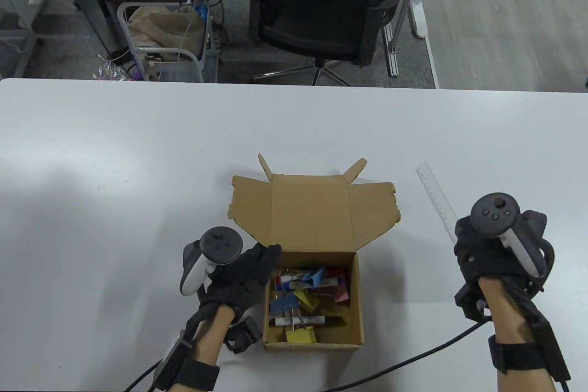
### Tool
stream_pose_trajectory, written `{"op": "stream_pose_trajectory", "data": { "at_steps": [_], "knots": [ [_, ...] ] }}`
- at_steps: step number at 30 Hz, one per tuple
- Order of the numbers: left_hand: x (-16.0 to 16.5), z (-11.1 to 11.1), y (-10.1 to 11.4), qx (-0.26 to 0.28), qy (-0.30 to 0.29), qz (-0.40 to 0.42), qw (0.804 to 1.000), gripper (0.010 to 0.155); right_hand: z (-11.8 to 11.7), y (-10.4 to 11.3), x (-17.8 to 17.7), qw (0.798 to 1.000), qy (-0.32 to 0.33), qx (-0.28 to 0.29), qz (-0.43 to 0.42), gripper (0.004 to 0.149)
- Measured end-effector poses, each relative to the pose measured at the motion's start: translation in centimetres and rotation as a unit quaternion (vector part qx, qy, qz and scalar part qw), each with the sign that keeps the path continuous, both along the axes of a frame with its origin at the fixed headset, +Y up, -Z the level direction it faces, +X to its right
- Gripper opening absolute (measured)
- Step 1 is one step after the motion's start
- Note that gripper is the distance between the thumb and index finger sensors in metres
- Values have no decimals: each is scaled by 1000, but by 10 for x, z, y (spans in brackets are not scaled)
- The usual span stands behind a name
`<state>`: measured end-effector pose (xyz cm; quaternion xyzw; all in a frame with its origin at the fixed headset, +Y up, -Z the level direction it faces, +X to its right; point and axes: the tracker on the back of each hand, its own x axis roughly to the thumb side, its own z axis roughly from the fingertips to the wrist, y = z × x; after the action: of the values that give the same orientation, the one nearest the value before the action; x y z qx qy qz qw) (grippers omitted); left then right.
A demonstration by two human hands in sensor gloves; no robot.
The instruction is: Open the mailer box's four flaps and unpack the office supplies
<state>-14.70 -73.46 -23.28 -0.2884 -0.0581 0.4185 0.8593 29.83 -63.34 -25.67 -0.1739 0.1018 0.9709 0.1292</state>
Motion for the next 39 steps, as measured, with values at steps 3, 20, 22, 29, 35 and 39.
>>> {"op": "stream_pose_trajectory", "data": {
  "at_steps": [3, 20, 22, 29, 35, 39],
  "knots": [
    [0, 0, 0, -1, 1, 2, 1000, 62, -9, -24, 7, 1000, -12, -22, 19, 39],
    [0, 1, 0, -2, 1, 2, 1000, 62, -32, -88, 20, 995, -46, -30, 89, 39],
    [0, 1, 0, -2, 1, 1, 1000, 62, -31, -89, 18, 993, -46, -21, 110, 40],
    [0, 1, 0, -1, 1, 0, 1000, 62, -27, -79, 13, 990, -50, -2, 134, 58],
    [0, 1, 0, 0, 1, -2, 1000, 63, -12, -27, -8, 995, -5, 80, 66, 62],
    [0, 1, 0, 1, 1, -3, 1000, 62, 3, 7, -34, 990, 50, 122, 45, 64]
  ]
}}
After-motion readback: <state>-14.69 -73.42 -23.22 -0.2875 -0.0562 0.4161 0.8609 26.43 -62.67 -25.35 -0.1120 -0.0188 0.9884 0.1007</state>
